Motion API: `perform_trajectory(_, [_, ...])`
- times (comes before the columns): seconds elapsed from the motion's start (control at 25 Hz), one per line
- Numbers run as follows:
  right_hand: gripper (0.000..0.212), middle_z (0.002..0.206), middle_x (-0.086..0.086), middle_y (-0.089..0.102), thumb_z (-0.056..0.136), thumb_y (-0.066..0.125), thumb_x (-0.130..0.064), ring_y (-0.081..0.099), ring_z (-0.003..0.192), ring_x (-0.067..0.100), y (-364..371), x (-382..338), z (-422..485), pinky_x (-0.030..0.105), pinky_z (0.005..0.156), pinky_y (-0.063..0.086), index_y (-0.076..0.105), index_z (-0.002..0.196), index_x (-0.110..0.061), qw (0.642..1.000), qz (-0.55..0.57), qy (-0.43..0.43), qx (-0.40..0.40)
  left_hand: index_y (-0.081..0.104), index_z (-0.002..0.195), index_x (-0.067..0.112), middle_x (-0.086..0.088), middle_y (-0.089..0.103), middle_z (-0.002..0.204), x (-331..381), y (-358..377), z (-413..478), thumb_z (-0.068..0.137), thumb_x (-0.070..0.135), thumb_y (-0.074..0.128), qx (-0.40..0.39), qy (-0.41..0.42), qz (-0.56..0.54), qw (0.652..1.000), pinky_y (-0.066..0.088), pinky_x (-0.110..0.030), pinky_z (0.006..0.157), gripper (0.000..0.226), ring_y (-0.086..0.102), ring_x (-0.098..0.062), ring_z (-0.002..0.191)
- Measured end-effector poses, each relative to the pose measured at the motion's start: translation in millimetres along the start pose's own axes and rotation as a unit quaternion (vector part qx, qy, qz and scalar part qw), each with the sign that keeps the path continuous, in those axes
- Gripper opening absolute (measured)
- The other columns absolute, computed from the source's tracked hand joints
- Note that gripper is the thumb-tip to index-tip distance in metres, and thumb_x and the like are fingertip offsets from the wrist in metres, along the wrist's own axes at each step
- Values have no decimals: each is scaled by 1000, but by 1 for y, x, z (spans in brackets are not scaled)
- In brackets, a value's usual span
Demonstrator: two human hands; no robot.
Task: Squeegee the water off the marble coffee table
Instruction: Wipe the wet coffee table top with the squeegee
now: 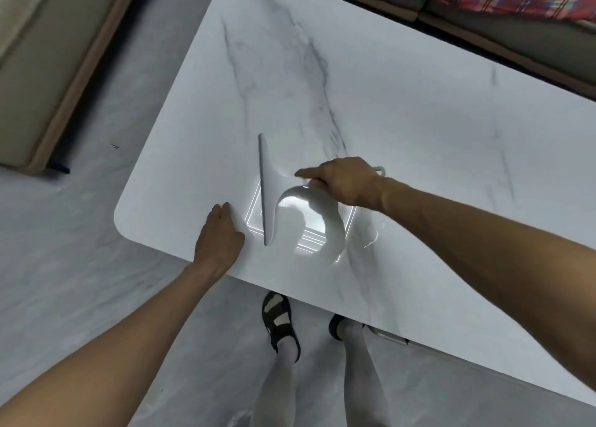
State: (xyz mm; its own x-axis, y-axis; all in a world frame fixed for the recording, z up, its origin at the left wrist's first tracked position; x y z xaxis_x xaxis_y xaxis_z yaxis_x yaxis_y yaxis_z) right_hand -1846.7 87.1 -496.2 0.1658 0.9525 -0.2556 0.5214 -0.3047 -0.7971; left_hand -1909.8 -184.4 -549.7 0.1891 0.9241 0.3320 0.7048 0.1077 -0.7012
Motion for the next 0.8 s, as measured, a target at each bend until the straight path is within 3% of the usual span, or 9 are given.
perform_trajectory(0.08, [39, 124, -3, 64, 100, 30, -42, 59, 110, 26, 3, 34, -19, 37, 85, 46, 41, 137, -48, 996, 40, 71, 21, 15, 153, 9, -10, 14, 161, 9, 3, 1, 94, 13, 47, -3, 31, 12, 999, 22, -37, 117, 67, 19, -25, 147])
perform_trajectory(0.24, [39, 126, -2, 65, 101, 28, -44, 59, 107, 29, 30, 99, -99, 35, 80, 46, 42, 137, -45, 961, 104, 249, 64, 28, 143, 5, -16, 27, 151, 37, 12, -1, 90, 10, 50, -14, 91, 58, 994, 34, -39, 107, 58, 30, -31, 137])
perform_trajectory(0.44, [42, 121, -3, 67, 98, 27, -56, 62, 101, 29, 39, 128, -194, 33, 71, 40, 47, 133, -45, 933, 83, 343, 75, 9, 151, 6, -21, -1, 160, 58, 23, 3, 92, 18, 48, -103, 66, 167, 978, 34, -46, 112, 72, 1, -44, 146])
perform_trajectory(0.52, [39, 126, -6, 65, 98, 32, -53, 61, 110, 28, 40, 103, -190, 34, 77, 44, 46, 134, -48, 941, 106, 307, 98, 14, 149, 5, -23, 5, 158, 63, 24, 4, 90, 15, 49, -99, 58, 163, 980, 38, -47, 107, 69, 5, -46, 145])
perform_trajectory(0.6, [38, 130, -7, 63, 99, 36, -47, 58, 116, 27, 50, 59, -165, 36, 87, 46, 43, 136, -48, 966, 125, 212, 82, 23, 144, 4, -23, 19, 153, 64, 22, 3, 89, 13, 50, -74, 62, 150, 984, 41, -47, 102, 62, 20, -44, 140])
perform_trajectory(0.72, [39, 118, -4, 65, 101, 33, -42, 61, 107, 25, 82, -11, -127, 34, 78, 44, 39, 139, -48, 993, 105, 54, 18, 36, 133, 4, -18, 44, 131, 61, 26, -8, 85, 4, 48, -15, 82, 120, 989, 44, -43, 91, 49, 43, -35, 118])
perform_trajectory(0.8, [40, 108, -1, 65, 101, 33, -40, 62, 99, 25, 99, -25, -120, 33, 71, 42, 38, 140, -47, 995, 93, 17, -2, 39, 131, 3, -16, 48, 124, 59, 33, -18, 84, -3, 43, 14, 82, 92, 992, 45, -42, 90, 48, 47, -33, 113])
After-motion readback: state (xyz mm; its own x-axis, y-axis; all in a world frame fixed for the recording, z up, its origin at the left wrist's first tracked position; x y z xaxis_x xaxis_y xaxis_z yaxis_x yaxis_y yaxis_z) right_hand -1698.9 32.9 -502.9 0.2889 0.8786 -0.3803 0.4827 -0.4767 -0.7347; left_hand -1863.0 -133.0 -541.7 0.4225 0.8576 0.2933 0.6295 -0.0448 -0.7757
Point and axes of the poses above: each hand's wrist, its own z-axis towards the middle knuckle, its own y-axis out of the palm, x = y × z, the point moved 1 cm from there along z, towards the middle knuckle
